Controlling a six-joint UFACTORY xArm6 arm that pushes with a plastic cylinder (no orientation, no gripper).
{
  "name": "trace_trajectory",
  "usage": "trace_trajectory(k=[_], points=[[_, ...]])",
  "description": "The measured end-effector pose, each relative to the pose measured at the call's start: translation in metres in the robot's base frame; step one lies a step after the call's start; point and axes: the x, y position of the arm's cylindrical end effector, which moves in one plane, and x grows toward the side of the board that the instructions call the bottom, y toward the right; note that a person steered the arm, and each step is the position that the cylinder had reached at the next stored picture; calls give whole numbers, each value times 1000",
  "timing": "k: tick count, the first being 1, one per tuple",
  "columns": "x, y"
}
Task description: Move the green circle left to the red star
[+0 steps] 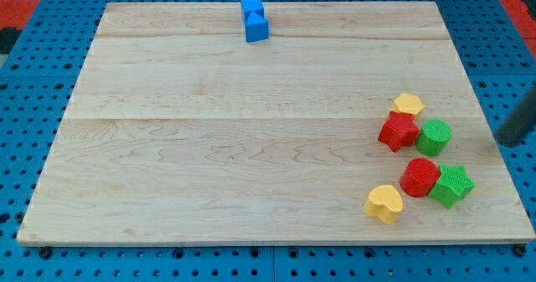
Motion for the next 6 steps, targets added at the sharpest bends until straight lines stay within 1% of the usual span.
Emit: trace_trajectory(k=[1,2,3,5,6], points=[[0,-47],[34,-81],[35,-100],[21,-170],[31,-164]])
